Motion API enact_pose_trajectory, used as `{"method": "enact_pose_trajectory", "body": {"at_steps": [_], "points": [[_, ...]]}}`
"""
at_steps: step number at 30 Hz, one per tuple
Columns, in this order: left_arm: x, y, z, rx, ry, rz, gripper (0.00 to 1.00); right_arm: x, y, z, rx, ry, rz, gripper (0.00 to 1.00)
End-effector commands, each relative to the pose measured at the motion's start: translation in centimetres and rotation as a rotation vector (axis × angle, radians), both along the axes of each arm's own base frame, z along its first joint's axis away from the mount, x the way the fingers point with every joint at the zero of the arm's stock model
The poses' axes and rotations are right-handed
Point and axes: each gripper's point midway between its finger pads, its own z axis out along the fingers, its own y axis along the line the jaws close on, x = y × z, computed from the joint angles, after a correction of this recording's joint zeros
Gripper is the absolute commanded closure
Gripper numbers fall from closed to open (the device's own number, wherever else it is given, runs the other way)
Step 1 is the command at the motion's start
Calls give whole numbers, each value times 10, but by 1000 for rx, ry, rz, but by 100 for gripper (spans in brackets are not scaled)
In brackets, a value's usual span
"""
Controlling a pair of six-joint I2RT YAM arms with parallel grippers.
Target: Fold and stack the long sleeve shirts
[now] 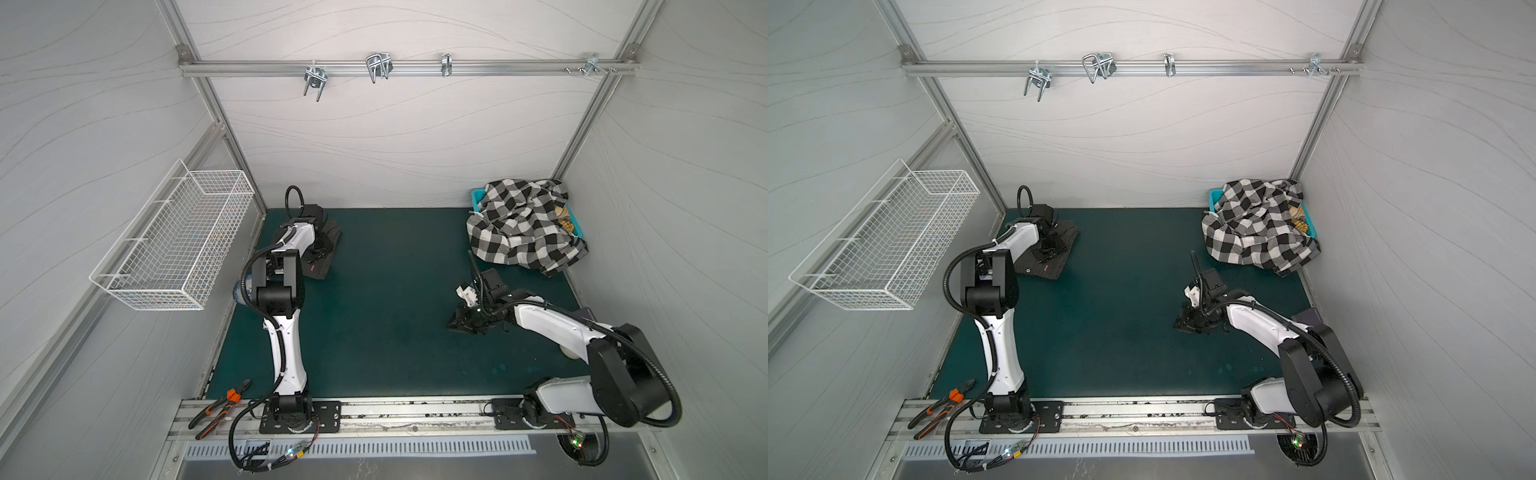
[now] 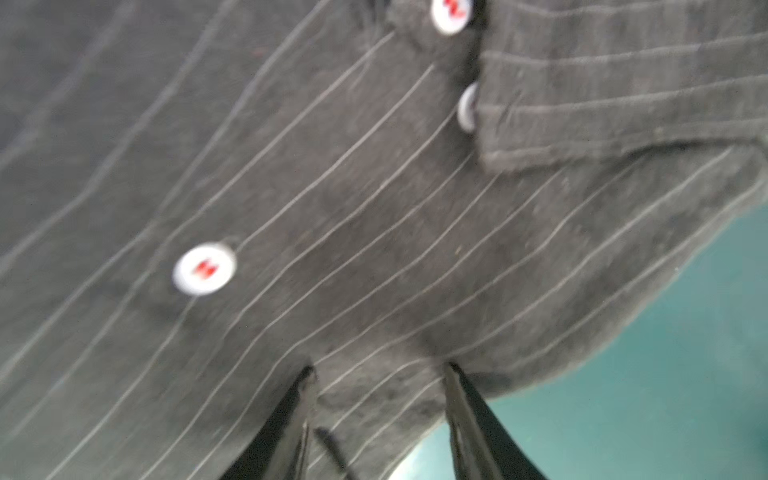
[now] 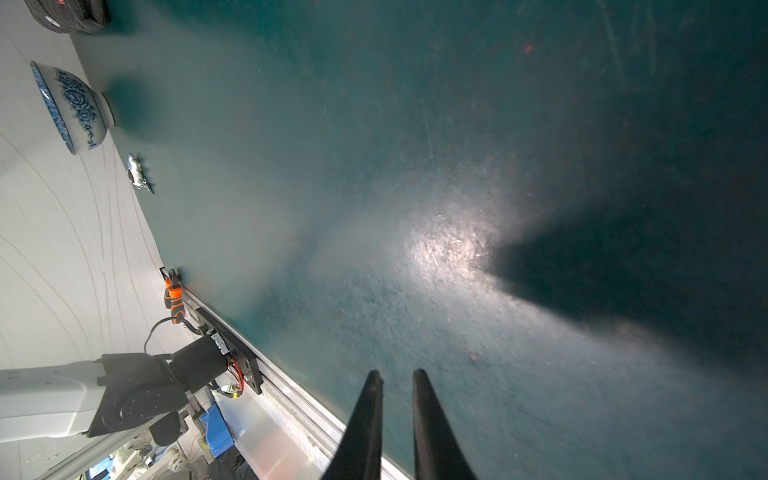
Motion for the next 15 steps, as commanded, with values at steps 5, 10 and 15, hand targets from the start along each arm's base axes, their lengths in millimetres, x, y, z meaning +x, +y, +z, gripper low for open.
{"method": "enact_pose_trajectory", "body": {"at_steps": [5,10,15], "points": [[51,-16,5,-94,-102,4,48,-7,-2,-13,-26,43,7,84],[57,-18,-22,-102,-61,16,50,-6,-3,-15,-32,48,1,84],[53,-10,-20,-54,-51,32,51,-6,-4,-13,-38,43,-7,84]]}}
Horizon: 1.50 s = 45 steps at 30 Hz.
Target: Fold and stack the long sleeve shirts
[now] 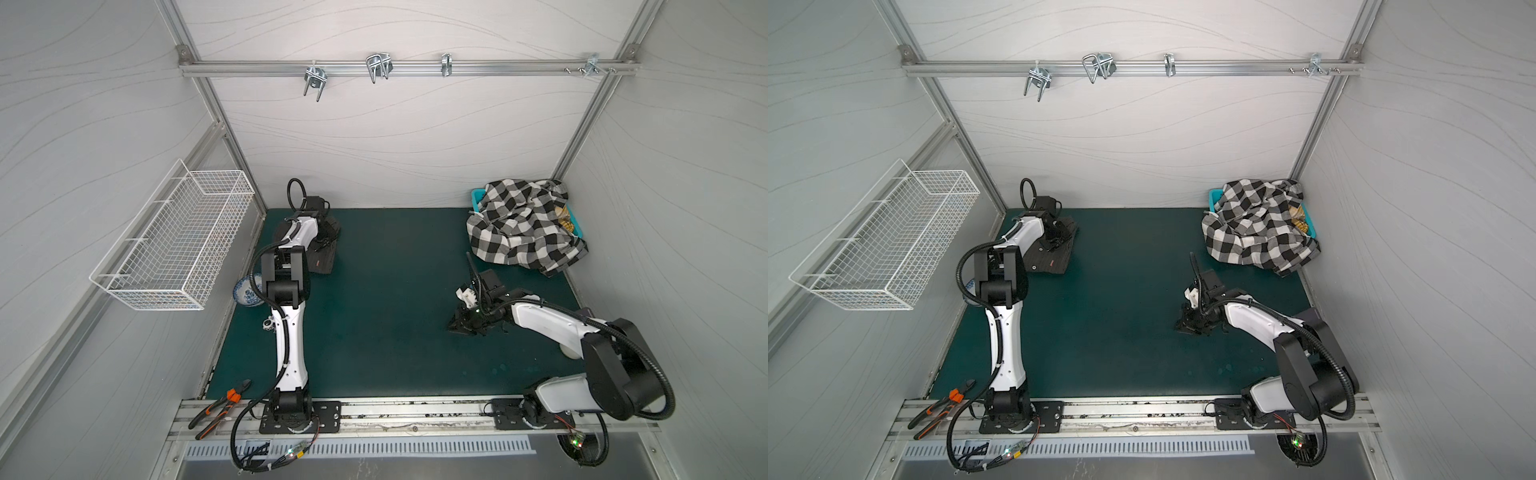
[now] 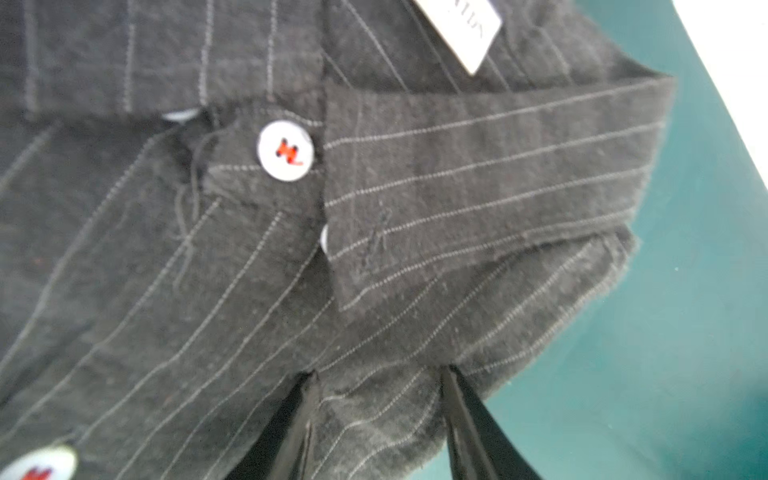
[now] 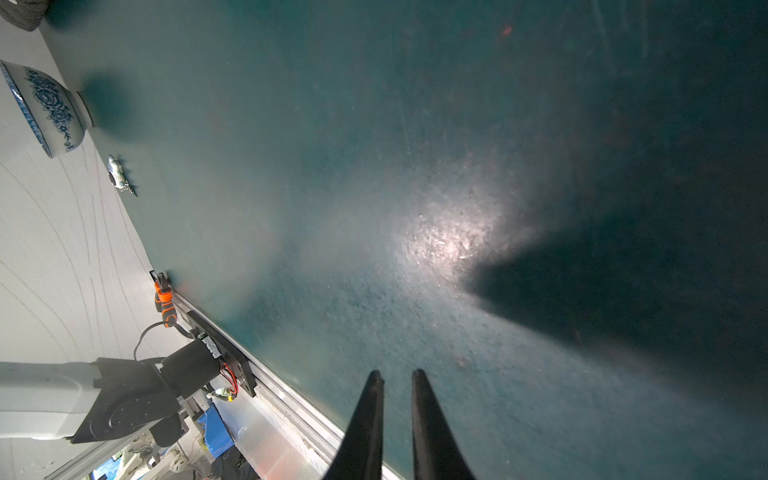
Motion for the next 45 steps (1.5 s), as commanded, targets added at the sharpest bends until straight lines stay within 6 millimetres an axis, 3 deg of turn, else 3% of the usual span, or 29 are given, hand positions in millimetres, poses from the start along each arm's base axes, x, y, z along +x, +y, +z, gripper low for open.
{"method": "enact_pose_trajectory", "body": {"at_steps": [1,4,6,10,13,15,18,22,25,27,29,31,35,39,45], "points": [[-4,3,-12,21,34,16,50,-4,-3,-4,-19,16,-5,84],[-3,-1,2,5,10,-3,44,-4,-2,-2,-17,10,-3,84],[-2,-8,22,-28,-24,-15,40,-4,-3,2,-22,-3,-3,84],[-5,-25,78,-56,-111,-55,30,-4,-7,19,-40,-43,-8,84],[-16,-41,127,-60,-181,-102,26,-2,-13,46,-49,-100,-21,82],[-30,-53,158,-63,-220,-138,22,1,-19,68,-66,-157,-37,78],[-59,-69,197,-70,-278,-194,6,4,-35,101,-114,-245,-72,66],[-113,-76,223,-61,-325,-246,3,11,-64,146,-179,-384,-167,50],[-154,-67,234,-7,-361,-272,4,17,-89,180,-210,-516,-260,44],[-184,-48,233,88,-380,-237,4,19,-101,201,-204,-630,-304,38],[-206,-24,226,209,-418,-178,4,21,-112,209,-211,-715,-355,30],[-224,-2,205,336,-447,-135,4,22,-127,205,-237,-790,-429,28],[-247,30,147,551,-405,-116,1,22,-169,180,-392,-935,-556,5],[-248,52,114,645,-363,-59,1,31,-209,145,-650,-983,-641,1],[-219,67,74,600,-380,-53,1,65,-249,91,-879,-847,-722,1]]}}
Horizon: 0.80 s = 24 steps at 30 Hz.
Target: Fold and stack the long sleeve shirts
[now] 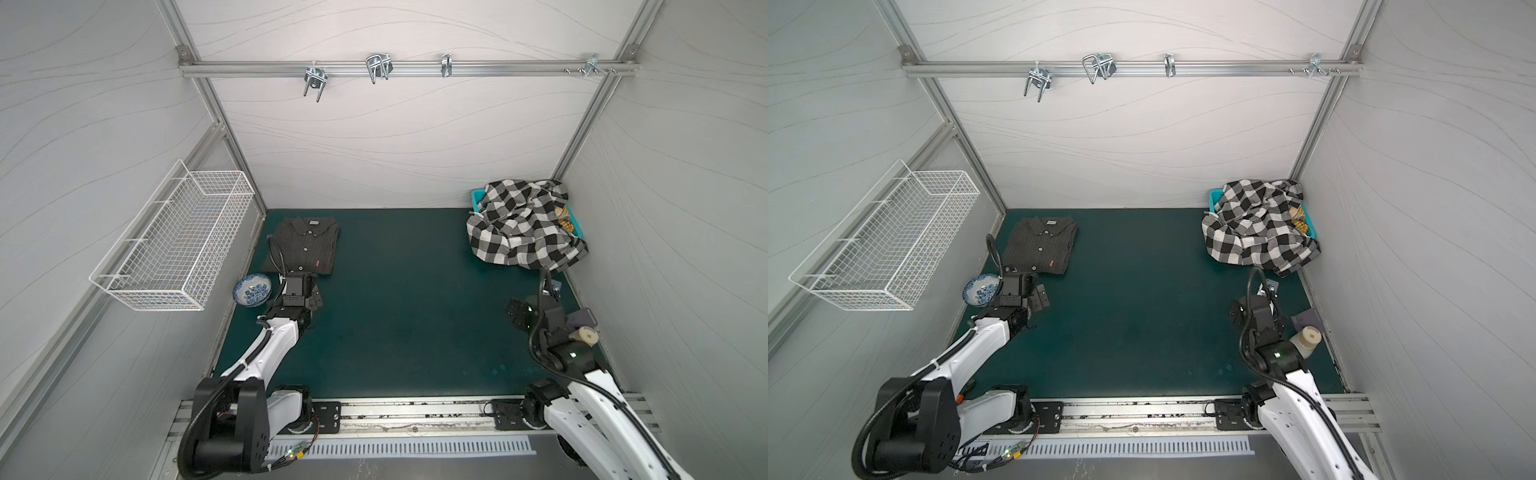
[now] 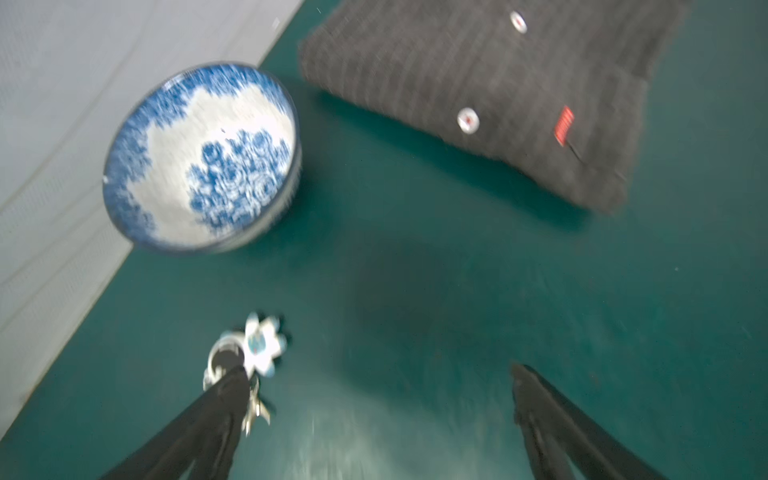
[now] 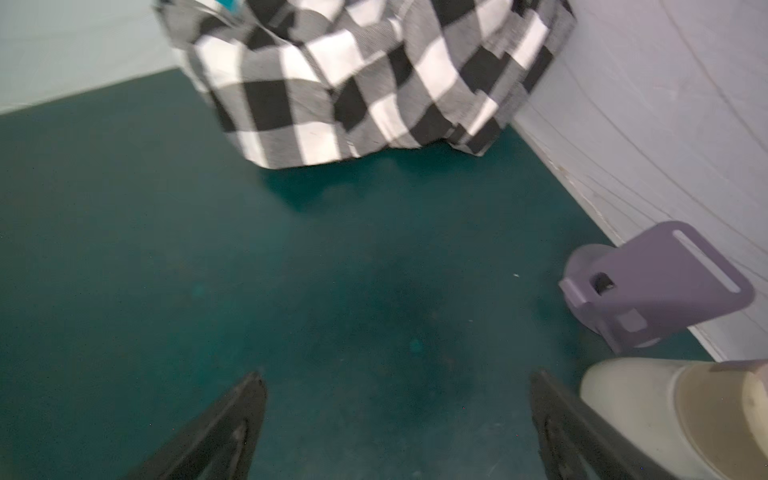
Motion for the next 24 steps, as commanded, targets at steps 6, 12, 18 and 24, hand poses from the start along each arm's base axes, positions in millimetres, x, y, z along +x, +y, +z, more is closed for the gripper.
{"method": "enact_pose_trajectory", "body": {"at_steps": [6,12,18,24], "points": [[66,-14,16,-15,-266,-161,0,56,-55,-25,-55,-72,-209,1],[84,-23,17,2,-425,-242,0,101,-36,-23,20,-238,-38,1],[91,-35,8,-5,-421,-320,1,147,9,-33,147,-290,281,1],[91,-36,7,4,-403,-316,1,159,57,-50,43,-240,495,1]]}}
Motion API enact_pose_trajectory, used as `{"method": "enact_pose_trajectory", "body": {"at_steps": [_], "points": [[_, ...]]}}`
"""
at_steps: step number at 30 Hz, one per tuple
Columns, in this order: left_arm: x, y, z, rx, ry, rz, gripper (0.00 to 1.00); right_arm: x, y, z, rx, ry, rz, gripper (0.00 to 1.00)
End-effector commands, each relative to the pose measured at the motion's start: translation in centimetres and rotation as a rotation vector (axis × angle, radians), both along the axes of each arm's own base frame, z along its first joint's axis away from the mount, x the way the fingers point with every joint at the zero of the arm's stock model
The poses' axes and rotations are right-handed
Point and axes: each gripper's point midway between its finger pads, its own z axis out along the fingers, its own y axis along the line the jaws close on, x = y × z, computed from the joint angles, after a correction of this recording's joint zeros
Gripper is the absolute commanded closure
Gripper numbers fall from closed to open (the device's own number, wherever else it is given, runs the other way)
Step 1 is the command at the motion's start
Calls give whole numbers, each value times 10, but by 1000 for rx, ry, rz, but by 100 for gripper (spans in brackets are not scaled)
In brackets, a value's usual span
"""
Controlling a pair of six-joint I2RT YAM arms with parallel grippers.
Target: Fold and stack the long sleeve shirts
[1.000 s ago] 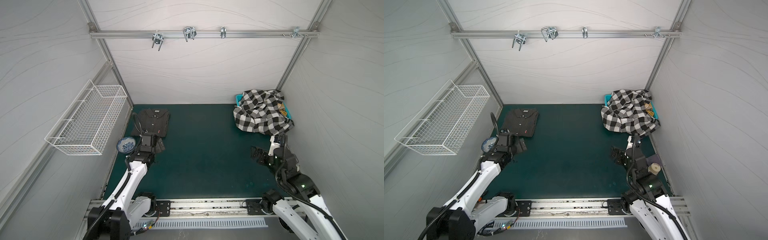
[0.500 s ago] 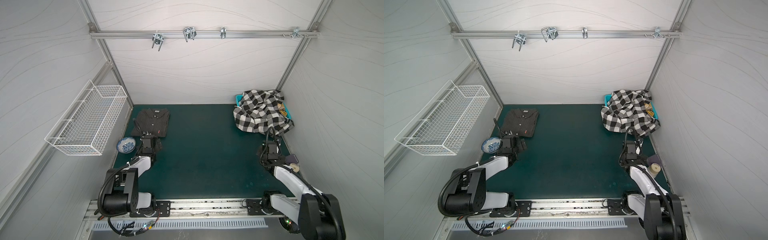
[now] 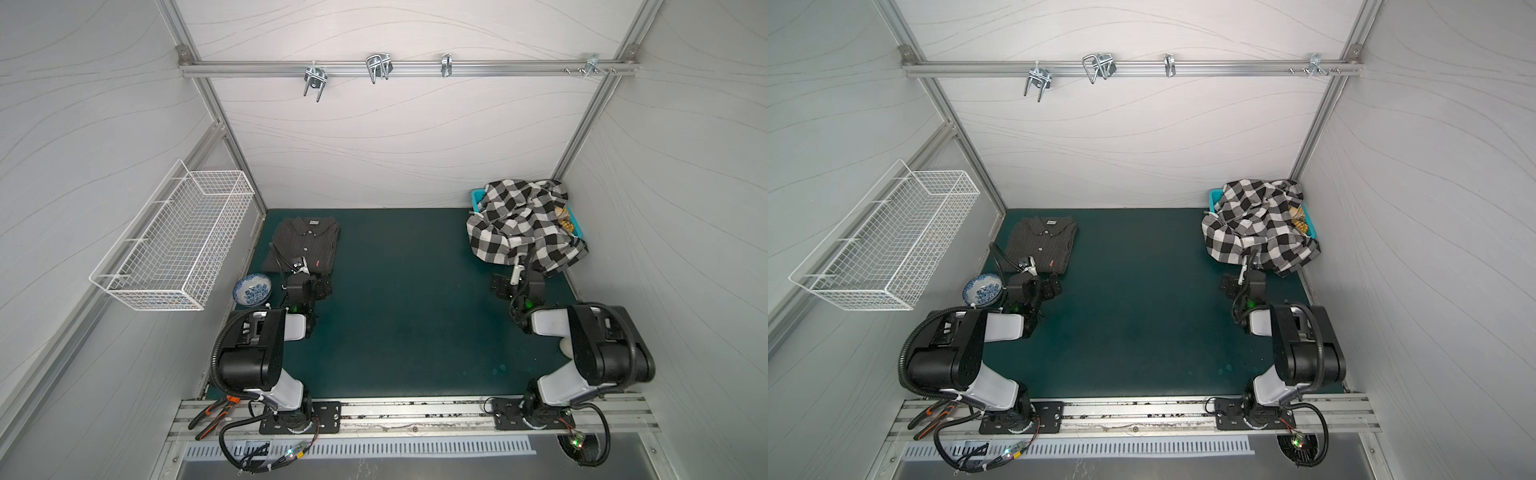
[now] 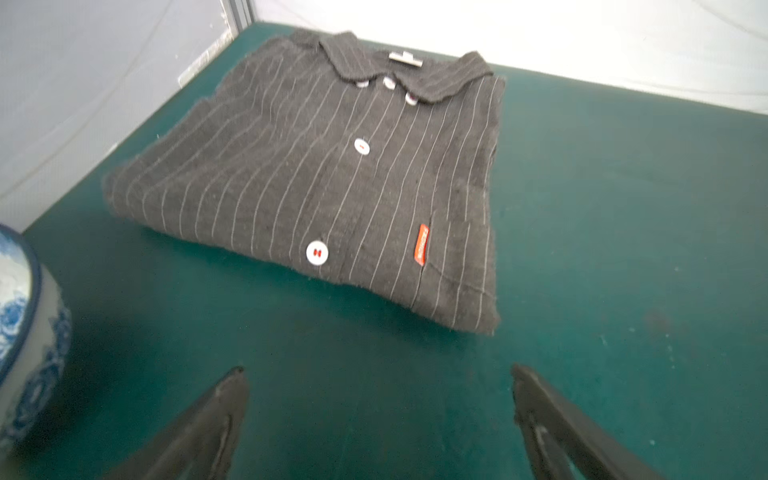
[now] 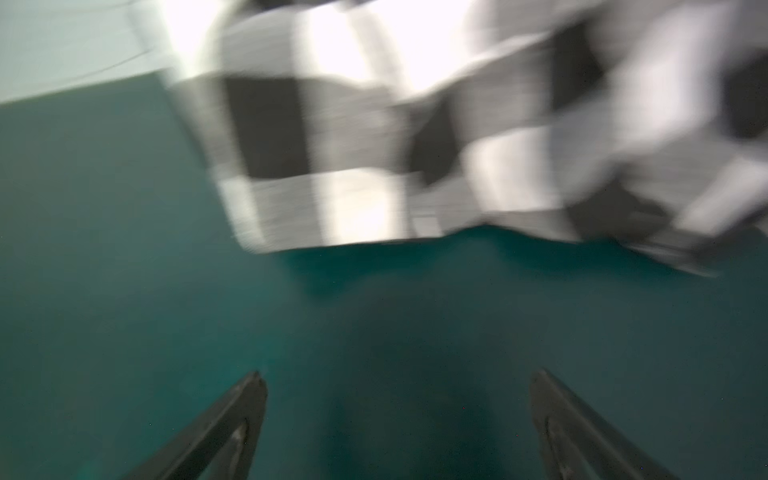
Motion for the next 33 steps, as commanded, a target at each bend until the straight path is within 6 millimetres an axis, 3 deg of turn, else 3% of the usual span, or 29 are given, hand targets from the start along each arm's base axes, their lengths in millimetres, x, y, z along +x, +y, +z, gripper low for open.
{"method": "enact_pose_trajectory", "body": {"at_steps": [1,25,28,33], "points": [[14,-3,24,38,-80,-15,1,12,11,23,-13,-114,109,1],[13,-3,25,87,-81,21,0,12,16,21,-59,-83,105,1],[14,-2,26,87,-82,22,1,19,19,13,-38,-46,131,1],[13,-3,26,87,-87,22,1,10,23,22,-53,-95,148,1]]}}
